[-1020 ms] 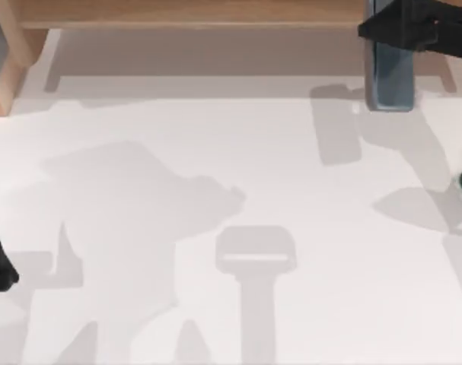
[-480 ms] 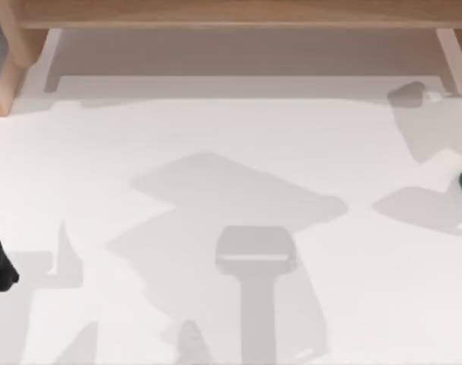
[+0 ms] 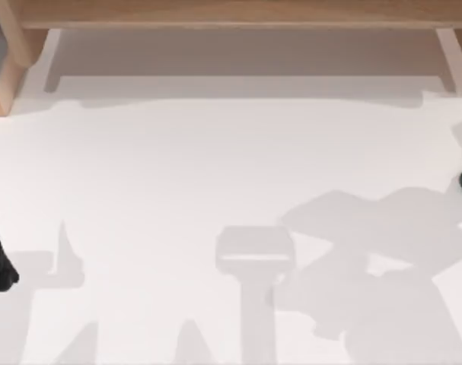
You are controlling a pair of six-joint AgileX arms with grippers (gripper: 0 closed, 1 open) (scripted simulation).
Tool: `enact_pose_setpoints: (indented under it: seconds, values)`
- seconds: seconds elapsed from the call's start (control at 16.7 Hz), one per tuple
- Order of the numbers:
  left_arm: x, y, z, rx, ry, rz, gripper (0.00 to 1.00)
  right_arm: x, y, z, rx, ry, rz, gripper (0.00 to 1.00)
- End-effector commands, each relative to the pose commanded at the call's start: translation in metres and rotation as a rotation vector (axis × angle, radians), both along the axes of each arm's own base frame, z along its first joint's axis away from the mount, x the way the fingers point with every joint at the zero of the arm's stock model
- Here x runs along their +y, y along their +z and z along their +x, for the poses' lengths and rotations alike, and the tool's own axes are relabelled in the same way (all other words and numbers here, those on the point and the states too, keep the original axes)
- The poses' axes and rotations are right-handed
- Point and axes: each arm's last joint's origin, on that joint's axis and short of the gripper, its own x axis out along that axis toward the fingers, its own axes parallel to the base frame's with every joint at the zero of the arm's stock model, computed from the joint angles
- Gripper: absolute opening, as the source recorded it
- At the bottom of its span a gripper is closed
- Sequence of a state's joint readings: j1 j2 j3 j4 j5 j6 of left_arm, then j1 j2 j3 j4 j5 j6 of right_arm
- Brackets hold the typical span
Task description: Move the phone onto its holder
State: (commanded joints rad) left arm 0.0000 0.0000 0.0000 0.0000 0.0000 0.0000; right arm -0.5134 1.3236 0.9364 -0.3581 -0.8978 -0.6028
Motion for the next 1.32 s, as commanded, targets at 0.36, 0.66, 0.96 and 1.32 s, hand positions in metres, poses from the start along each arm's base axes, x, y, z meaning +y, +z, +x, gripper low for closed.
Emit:
enact_pose_setpoints:
  seconds: [0.36,0.66,0.96,1.32]
  values:
    - [0.0,0.0,0.0,0.0,0.0,0.0,1.0,-0.012,-0.021,-0.024,-0.005,-0.021,-0.031,0.0]
    - [0.0,0.0,0.0,0.0,0.0,0.0,1.0,-0.012,-0.021,-0.023,-0.003,-0.021,-0.03,0.0]
    - [0.0,0.0,0.0,0.0,0.0,0.0,1.0,-0.023,0.006,-0.028,-0.128,-0.086,-0.141,0.0]
    - [0.0,0.0,0.0,0.0,0.0,0.0,1.0,-0.018,-0.008,-0.027,-0.111,-0.117,-0.173,0.0]
